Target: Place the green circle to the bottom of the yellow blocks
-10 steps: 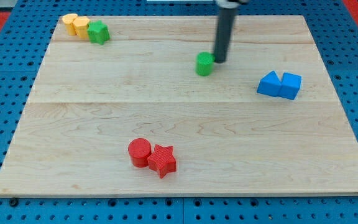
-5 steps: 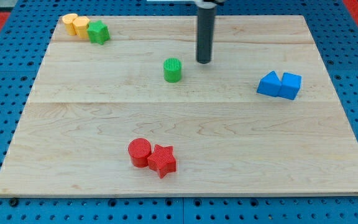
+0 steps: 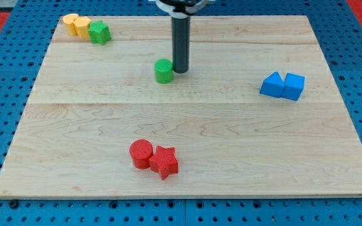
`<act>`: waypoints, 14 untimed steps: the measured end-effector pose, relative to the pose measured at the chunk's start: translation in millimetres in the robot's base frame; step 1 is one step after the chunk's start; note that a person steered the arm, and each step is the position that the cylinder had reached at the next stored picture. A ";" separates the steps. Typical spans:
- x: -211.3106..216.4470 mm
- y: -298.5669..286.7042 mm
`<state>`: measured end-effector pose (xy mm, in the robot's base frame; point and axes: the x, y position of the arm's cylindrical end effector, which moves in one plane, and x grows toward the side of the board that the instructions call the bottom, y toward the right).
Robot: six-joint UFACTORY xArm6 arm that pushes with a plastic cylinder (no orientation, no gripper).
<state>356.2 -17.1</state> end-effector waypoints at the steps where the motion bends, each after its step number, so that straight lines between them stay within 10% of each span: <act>1: 17.8 -2.7; 4: 20.8 -142.9; 14: -30.5 -248.8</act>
<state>325.7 -265.9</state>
